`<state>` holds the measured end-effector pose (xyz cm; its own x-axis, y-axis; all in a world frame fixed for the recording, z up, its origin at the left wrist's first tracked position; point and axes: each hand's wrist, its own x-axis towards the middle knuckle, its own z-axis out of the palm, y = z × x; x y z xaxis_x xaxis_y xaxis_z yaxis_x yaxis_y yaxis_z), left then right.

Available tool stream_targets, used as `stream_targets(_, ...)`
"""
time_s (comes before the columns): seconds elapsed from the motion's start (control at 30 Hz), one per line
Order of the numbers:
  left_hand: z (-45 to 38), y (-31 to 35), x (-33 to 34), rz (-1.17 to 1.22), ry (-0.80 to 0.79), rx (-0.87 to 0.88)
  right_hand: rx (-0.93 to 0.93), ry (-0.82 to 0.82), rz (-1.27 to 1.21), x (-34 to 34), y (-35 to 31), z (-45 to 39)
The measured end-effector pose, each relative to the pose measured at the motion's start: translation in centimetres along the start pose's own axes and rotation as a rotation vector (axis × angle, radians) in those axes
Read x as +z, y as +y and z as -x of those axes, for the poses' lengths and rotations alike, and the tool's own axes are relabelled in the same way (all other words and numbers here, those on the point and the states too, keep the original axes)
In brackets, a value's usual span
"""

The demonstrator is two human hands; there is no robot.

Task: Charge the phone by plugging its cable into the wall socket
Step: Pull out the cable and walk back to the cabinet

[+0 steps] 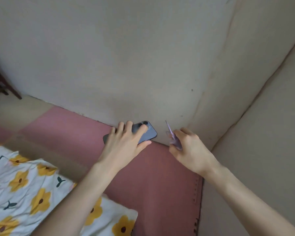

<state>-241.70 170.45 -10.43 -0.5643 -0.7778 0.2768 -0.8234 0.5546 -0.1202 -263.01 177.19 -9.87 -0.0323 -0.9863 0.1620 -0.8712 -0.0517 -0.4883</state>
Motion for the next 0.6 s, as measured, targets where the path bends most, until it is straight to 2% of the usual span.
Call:
stream_targets(0.1, -3.6, -0.6, 0.4, 0.046, -0.019, 0.003, 0.021, 0.022, -0.057, 0.0, 1.8, -4.2)
stream_targets(0.3, -11.4, -1.1, 1.9, 0.118, -0.037, -0.023, 0.108, 0.071, -0.338, -0.3, 6.2, -13.5)
stream_targets(0.47, -20.5, -1.3, 2.9, 0.071, -0.063, -0.100, 0.051, 0.051, -0.409, -2.0, 10.7, -22.4)
stream_targets(0.6, -27.1, -1.9, 3.2, 0.088, -0.007, -0.153, 0.002, 0.053, -0.502, -3.2, 13.1, -29.5)
